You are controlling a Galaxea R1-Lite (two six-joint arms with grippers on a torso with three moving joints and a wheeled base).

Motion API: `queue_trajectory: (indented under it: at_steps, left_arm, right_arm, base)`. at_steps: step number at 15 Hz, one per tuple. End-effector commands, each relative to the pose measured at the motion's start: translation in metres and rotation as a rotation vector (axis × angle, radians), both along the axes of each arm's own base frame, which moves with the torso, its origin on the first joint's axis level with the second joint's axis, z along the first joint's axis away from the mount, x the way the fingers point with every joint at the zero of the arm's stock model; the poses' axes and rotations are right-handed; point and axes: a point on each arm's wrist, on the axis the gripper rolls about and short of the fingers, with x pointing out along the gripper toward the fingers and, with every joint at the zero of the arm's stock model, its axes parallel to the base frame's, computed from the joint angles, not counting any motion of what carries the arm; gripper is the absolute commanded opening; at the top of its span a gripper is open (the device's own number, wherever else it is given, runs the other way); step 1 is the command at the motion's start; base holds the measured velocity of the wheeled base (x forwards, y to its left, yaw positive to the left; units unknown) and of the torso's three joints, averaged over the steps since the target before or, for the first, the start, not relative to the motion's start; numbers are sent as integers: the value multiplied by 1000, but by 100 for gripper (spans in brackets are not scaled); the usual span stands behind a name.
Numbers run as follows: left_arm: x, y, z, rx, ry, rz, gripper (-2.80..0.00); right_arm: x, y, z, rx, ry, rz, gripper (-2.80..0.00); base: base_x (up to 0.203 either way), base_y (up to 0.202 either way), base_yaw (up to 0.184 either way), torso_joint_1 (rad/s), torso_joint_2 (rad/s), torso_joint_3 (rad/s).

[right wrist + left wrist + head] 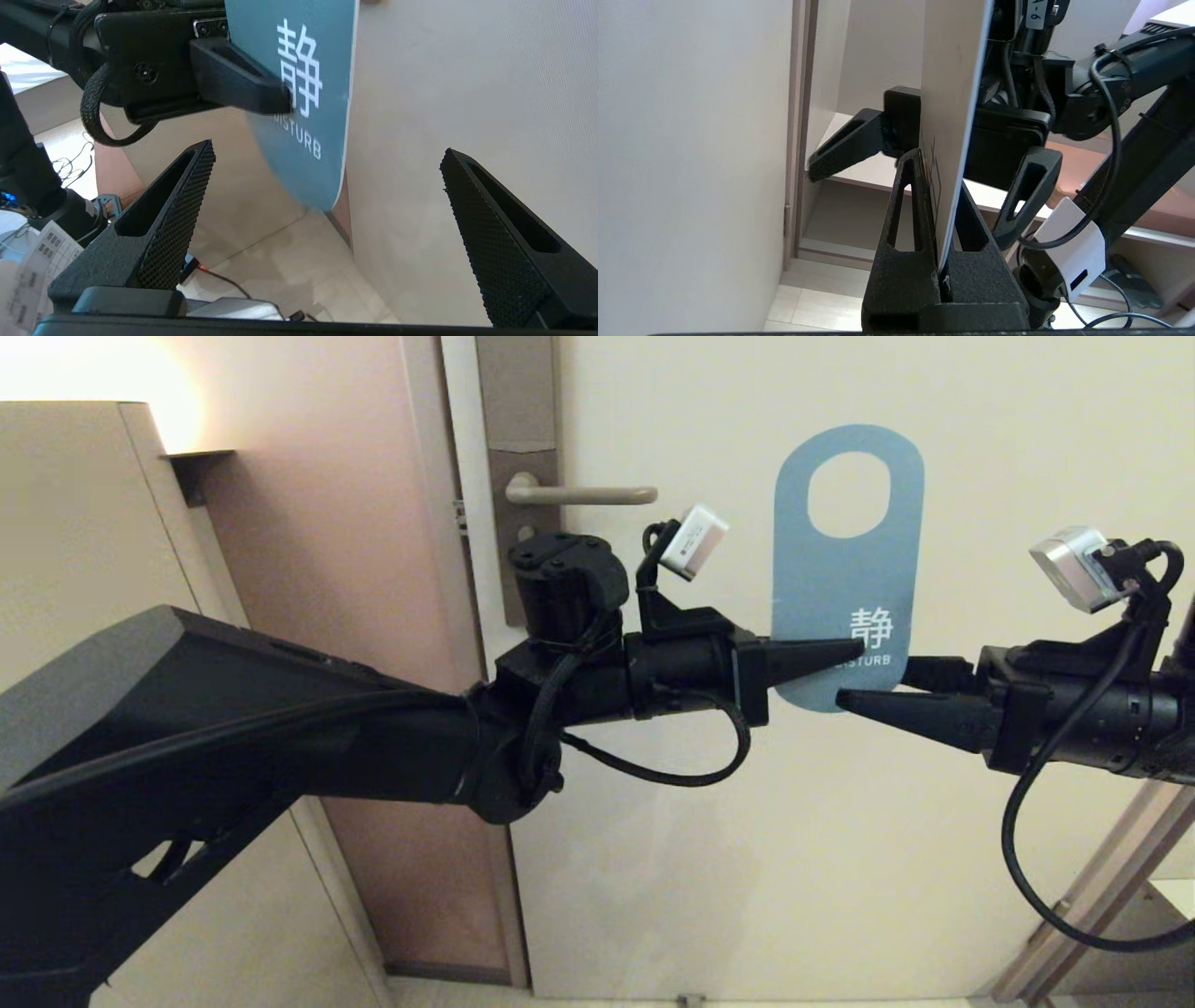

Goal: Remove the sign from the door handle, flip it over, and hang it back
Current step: Hand it to the other hand

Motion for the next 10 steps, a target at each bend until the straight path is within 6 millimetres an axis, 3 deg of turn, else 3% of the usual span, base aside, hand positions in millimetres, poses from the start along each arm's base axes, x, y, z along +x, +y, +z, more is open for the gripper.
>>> queue_trajectory:
  at_steps: [1, 10]
  left_arm:
    - [-1, 0, 0, -2, 0, -5, -280]
    - [-25, 23, -21, 39, 21, -74, -280]
  right_arm:
    - [3, 1, -4, 0, 10, 9, 0]
    - [-6, -4, -4, -1, 4, -11, 0]
  base:
    - [0, 0, 0, 0, 0, 0]
    - [0, 0, 0, 0, 0, 0]
